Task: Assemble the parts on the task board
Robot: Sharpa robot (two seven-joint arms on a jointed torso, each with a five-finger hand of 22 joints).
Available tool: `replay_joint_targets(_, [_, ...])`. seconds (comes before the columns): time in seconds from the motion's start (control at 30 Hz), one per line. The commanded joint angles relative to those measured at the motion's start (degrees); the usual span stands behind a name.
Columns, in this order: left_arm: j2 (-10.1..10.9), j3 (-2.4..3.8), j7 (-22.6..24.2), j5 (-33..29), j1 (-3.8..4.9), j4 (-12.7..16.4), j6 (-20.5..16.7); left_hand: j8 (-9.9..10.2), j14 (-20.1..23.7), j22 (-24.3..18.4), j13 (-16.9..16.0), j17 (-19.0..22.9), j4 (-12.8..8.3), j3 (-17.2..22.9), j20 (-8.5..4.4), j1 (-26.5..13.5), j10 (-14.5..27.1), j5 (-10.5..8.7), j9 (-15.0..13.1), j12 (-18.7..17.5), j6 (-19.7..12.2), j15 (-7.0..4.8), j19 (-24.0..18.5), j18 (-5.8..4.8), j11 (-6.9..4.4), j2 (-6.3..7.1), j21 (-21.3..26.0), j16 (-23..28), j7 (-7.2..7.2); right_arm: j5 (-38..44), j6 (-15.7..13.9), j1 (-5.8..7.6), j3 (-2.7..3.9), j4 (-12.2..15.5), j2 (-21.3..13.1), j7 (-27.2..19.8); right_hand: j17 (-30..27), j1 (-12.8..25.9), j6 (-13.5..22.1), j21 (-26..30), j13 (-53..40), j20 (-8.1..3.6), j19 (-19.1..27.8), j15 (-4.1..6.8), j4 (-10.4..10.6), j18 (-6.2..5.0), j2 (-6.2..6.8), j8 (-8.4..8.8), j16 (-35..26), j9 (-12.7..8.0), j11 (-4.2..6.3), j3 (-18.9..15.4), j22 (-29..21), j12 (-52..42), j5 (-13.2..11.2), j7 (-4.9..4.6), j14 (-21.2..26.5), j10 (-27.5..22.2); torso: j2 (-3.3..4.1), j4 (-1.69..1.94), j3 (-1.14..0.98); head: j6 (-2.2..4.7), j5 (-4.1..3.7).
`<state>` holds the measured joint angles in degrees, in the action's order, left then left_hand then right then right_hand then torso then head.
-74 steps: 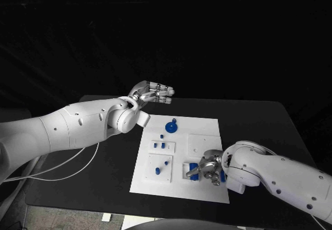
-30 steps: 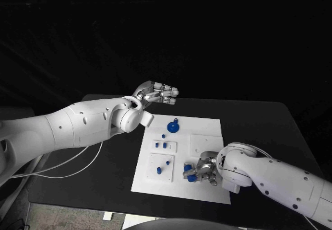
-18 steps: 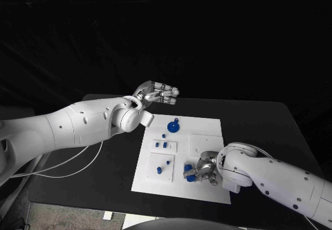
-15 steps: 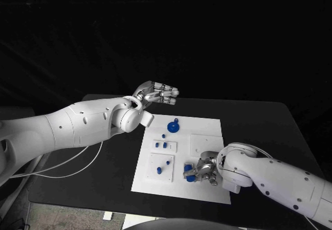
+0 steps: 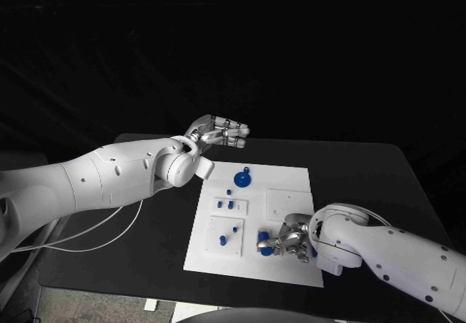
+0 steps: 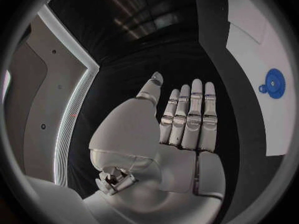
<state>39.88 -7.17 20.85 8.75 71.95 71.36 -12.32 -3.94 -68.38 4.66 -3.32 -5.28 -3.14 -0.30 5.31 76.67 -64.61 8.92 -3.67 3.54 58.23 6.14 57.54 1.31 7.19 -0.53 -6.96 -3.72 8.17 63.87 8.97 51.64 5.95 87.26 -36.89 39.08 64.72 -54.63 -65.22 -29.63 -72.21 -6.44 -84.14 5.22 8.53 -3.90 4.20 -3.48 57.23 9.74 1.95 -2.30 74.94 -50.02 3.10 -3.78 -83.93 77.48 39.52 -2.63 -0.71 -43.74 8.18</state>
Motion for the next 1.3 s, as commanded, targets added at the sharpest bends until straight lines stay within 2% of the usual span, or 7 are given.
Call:
replay_joint_targets(0.03, [0.0, 0.04, 0.3, 0.0, 0.04, 0.1, 0.8, 0.2, 0.1, -0.1, 0.0, -0.1, 0.3, 0.1, 0.16, -0.2, 0.0, 0.03, 0.0, -0.1, 0.0, 0.13, 0.1, 0.34, 0.06, -0.32, 0.0, 0.1, 0.10, 1.0, -0.6, -0.08, 0.02, 0.7, -0.5, -1.3, 0.0, -0.3, -0.1, -0.2, 0.0, -0.31, -2.4, 0.18, -0.4, -0.14, -0.73, -0.20, -0.3, 0.1, -0.16, -0.2, 2.8, 0.0, -0.3, 0.38, 0.0, 0.3, 0.02, 0.02, -0.01, 0.07, -0.09])
replay_joint_targets(0.4, [0.3, 0.04, 0.2, 0.1, 0.04, 0.2, 0.8, 0.2, 0.1, -0.1, 0.0, -0.1, 0.3, 0.1, 0.16, -0.2, 0.0, 0.03, 0.0, -0.1, 0.0, 0.13, 0.1, 0.34, 0.06, -0.32, 0.0, 0.1, 0.10, 1.9, -0.5, -0.08, 0.56, 3.4, -3.3, -3.4, -0.1, -4.0, -0.4, -0.5, -0.1, -0.25, -2.5, 0.17, -4.5, -0.27, -1.89, -0.21, -0.2, 0.4, -0.11, 0.4, 2.8, -0.6, -0.2, 0.44, 0.0, 0.6, 0.01, -0.02, -0.03, 0.06, -0.17])
replay_joint_targets(0.5, [0.3, 0.03, 0.2, 0.1, 0.04, 0.2, 0.8, 0.2, 0.1, -0.1, 0.0, -0.1, 0.3, 0.1, 0.16, -0.2, 0.0, 0.03, 0.0, -0.1, 0.0, 0.13, 0.1, 0.34, 0.06, -0.32, 0.0, 0.1, 0.10, 2.3, -0.3, -0.08, 0.94, 4.1, -4.1, -3.9, -0.2, -5.6, -0.7, -0.6, -0.1, -0.16, -2.5, 0.12, -7.1, -0.35, -2.68, -0.16, -0.1, 0.6, -0.10, 1.3, 2.8, -0.9, 6.0, 0.46, 0.0, 0.6, -0.02, -0.10, 0.02, 0.16, -0.23])
replay_joint_targets(0.6, [0.3, 0.03, 0.2, 0.1, 0.04, 0.3, 0.8, 0.2, 0.1, -0.1, 0.0, -0.1, 0.3, 0.1, 0.16, -0.2, 0.0, 0.03, 0.0, -0.1, 0.0, 0.13, 0.1, 0.34, 0.06, -0.32, 0.0, 0.1, 0.10, 2.5, 0.1, -0.08, 1.15, 4.5, -4.4, -4.3, -0.5, -5.3, -0.9, -0.9, 0.1, -0.14, -2.5, 0.14, -7.7, -0.39, -0.08, -0.16, 0.1, 0.6, -0.08, 7.2, 2.8, -1.1, 7.7, 0.46, 0.0, 0.6, 0.00, -0.04, 0.01, 0.16, -0.26])
replay_joint_targets(1.0, [0.3, 0.03, 0.0, 0.2, 0.04, 0.3, 0.9, 0.2, 0.1, -0.1, 0.0, -0.1, 0.3, 0.1, 0.16, -0.2, 0.0, 0.03, 0.0, -0.1, 0.0, 0.13, 0.1, 0.34, 0.06, -0.32, 0.0, 0.1, 0.10, 2.6, 0.4, -0.08, 1.33, 4.1, -3.8, -4.5, -0.7, -5.3, -1.7, -1.1, 0.3, -0.34, -2.5, 0.35, -10.9, -0.14, -1.92, -0.14, 0.3, -0.1, 0.21, 8.9, 2.8, -1.3, 16.1, 0.81, 0.1, 0.7, 0.02, 0.09, 0.06, -0.08, -0.40])
replay_joint_targets(1.13, [0.4, 0.03, 0.0, 0.2, 0.04, 0.3, 0.9, 0.2, 0.0, 0.0, 0.0, -0.1, 0.3, 0.0, 0.17, -0.2, 0.0, 0.06, 0.0, -0.1, -0.1, 0.13, 0.1, 0.32, 0.08, -0.30, 0.1, 0.1, 0.12, 2.6, 0.7, -0.10, 1.34, 3.7, -3.3, -4.4, -0.8, -4.8, -1.9, -1.3, 0.2, -0.42, -2.5, 0.43, -11.9, -0.05, -1.63, -0.14, 0.4, -0.4, 0.31, 10.0, 2.9, -1.4, 21.5, 0.89, 0.1, 0.7, 0.02, 0.11, 0.06, -0.16, -0.37])
replay_joint_targets(1.3, [0.4, 0.03, 0.0, 0.2, 0.04, 0.3, 0.8, 0.2, 0.0, 0.0, 0.0, -0.1, 0.3, 0.0, 0.17, -0.2, 0.0, 0.06, 0.0, -0.1, -0.1, 0.13, 0.1, 0.32, 0.08, -0.30, 0.1, 0.1, 0.12, 2.6, 1.9, -0.18, 1.33, 3.4, -3.0, -4.3, -0.8, -4.9, -2.0, -1.4, 0.3, -0.45, -2.4, 0.43, -13.2, 0.01, -0.43, -0.15, 0.4, -0.7, 0.36, 11.1, 2.9, -1.3, 22.5, 0.89, 0.1, 0.6, 0.00, 0.10, 0.08, -0.39, -0.27])
